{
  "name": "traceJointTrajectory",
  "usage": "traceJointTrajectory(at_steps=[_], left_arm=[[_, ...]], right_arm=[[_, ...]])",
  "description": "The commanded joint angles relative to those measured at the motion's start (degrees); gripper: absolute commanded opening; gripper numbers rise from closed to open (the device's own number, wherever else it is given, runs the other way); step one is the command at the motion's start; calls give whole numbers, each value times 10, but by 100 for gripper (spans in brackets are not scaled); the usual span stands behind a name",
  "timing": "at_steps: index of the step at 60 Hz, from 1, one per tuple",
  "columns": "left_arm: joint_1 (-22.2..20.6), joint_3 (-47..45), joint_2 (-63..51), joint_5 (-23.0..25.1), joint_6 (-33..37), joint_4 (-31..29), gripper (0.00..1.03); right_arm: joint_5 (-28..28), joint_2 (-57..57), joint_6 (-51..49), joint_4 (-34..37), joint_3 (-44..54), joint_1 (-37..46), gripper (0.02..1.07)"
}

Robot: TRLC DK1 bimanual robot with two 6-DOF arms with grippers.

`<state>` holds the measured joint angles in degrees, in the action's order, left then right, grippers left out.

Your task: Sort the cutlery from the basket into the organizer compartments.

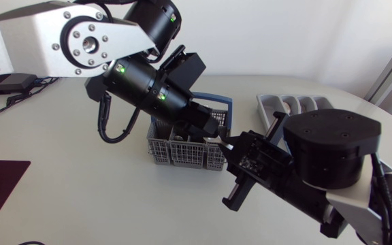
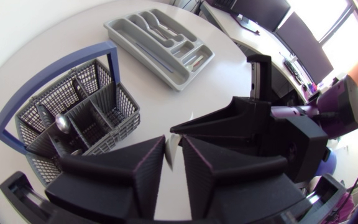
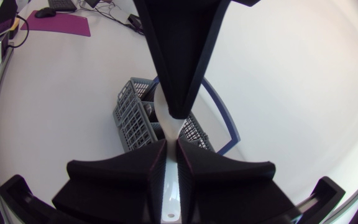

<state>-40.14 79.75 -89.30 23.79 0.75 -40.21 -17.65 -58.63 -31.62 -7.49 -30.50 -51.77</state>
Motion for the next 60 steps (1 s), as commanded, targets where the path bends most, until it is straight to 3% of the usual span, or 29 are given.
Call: traceJointTrajectory(at_steps=[1,9,20,28,35,42,60], left_arm=[[12,33,8,15,-22,5,49],[40,64,15,35,-43,23,60],[89,91,34,36,-37,40,60],[125,95,27,28,14,14,60],[119,68,32,-40,81,0,60],[117,36,43,-77,123,0,60],[119,-6,49,-116,194,1,60]], right_arm=[[2,-4,-7,7,0,-6,8],[8,-3,-6,15,6,-8,8],[42,19,-10,39,32,14,8],[114,50,-32,70,45,96,8],[198,67,-68,99,51,193,8],[293,75,-122,142,47,304,8],[492,-10,-366,252,-1,584,8]])
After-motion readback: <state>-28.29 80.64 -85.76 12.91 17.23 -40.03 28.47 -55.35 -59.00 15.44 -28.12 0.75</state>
